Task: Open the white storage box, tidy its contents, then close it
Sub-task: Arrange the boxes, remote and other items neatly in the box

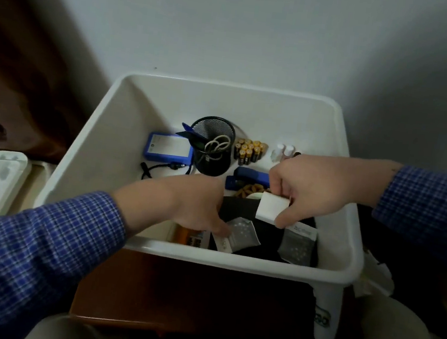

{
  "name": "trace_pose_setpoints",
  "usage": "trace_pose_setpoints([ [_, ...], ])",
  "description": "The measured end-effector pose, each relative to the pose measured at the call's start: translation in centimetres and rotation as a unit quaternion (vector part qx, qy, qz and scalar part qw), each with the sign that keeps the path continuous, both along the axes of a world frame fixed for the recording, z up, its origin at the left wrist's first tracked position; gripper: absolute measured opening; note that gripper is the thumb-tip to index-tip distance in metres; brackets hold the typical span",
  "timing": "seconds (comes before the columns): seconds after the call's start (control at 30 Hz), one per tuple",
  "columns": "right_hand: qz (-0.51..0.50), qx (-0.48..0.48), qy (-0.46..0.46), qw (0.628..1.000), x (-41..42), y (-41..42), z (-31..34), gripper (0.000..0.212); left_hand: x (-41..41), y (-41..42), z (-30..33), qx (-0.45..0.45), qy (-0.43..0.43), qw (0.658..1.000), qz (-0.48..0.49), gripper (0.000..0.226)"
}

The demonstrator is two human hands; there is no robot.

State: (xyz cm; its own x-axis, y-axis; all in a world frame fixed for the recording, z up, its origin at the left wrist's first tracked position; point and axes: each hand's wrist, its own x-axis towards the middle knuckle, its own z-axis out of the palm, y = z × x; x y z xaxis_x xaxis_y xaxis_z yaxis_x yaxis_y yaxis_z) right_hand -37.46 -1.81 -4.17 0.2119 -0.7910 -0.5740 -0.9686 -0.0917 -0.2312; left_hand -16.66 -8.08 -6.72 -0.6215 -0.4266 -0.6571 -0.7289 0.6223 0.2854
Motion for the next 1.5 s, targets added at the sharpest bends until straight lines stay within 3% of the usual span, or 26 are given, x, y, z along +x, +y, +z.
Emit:
trace_pose_setpoints([
  [0.33, -0.009, -0.059, -0.013, 0.998, 0.5, 0.6, -0.3, 0.044, 0.2, 1.3, -0.2, -0.027, 0.048, 0.998, 0.013, 0.027],
  [0.5, -0.077, -0.055, -0.102, 0.99, 0.7, -0.4, 0.1, 0.043, 1.2, 0.3, 1.1, 0.049, 0.054, 0.997, 0.039, 0.03],
  [0.63, -0.129, -0.104, -0.182, 0.969, 1.4, -1.7, 0.7, 0.041, 4.0, -4.0, 2.9, -0.026, 0.085, 0.988, 0.126, 0.032],
  [0.77, -0.078, -0.179, -0.18, 0.964, 5.3, -2.8, -0.3, 0.043, 6.8, -7.2, 3.1, -0.11, -0.029, 0.989, 0.097, 0.02],
  [0.87, 0.007, -0.199, -0.159, 0.967, 9.4, -4.6, -1.7, 0.033, 7.4, -7.0, 2.2, -0.085, -0.131, 0.988, 0.019, 0.018],
  [0.97, 0.075, -0.219, -0.109, 0.967, 12.7, -6.8, -3.5, 0.029, 7.4, -6.3, 1.8, -0.069, -0.15, 0.986, 0.009, 0.023],
  [1.13, 0.113, -0.208, -0.104, 0.966, 16.1, -8.5, -6.8, 0.029, 9.5, -5.9, 5.1, -0.07, -0.101, 0.992, 0.01, 0.025],
  [1.23, 0.102, -0.213, -0.094, 0.967, 16.5, -9.7, -7.3, 0.021, 11.4, -5.9, 7.5, -0.068, 0.013, 0.997, 0.043, 0.023],
  [1.33, 0.086, -0.201, -0.101, 0.971, 16.4, -10.5, -7.6, 0.007, 12.4, -5.7, 7.4, -0.14, 0.113, 0.982, 0.057, 0.02],
  [1.5, 0.057, -0.174, -0.146, 0.972, 17.1, -10.7, -8.3, 0.007, 12.4, -5.7, 4.9, -0.21, 0.11, 0.971, 0.01, 0.025],
])
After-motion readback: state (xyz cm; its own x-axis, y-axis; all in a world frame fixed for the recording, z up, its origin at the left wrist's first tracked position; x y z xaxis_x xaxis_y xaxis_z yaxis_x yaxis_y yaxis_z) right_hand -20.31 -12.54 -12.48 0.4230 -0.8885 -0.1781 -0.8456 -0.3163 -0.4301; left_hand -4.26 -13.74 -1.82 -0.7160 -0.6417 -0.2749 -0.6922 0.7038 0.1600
